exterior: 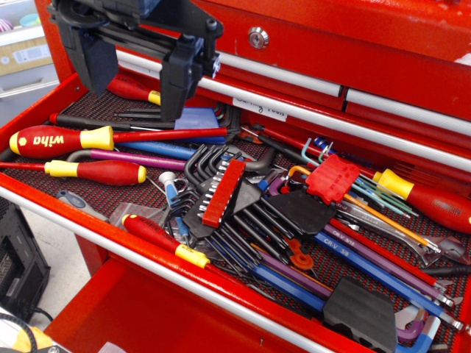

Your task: Pick up bit holder

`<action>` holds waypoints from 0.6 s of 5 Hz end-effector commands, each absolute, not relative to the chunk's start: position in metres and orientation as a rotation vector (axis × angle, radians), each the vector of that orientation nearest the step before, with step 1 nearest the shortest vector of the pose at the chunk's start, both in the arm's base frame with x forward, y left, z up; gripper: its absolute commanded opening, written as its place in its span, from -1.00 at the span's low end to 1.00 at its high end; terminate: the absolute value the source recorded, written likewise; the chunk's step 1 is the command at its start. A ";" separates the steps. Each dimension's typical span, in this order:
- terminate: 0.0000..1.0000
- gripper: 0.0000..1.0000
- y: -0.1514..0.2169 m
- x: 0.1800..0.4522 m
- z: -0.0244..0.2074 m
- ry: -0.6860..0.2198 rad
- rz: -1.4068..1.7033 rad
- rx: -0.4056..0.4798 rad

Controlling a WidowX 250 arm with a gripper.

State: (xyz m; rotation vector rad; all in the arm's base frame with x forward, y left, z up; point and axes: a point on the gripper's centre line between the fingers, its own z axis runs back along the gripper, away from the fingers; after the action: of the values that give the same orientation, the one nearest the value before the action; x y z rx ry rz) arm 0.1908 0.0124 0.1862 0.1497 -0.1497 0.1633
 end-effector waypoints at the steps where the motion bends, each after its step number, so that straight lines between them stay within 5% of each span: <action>1: -1.00 1.00 0.012 0.191 0.186 -0.150 0.163 0.150; 3: -1.00 1.00 0.015 0.245 0.156 -0.141 0.126 0.194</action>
State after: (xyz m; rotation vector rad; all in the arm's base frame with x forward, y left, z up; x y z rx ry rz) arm 0.2471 0.0123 0.1378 0.1821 -0.1010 0.1087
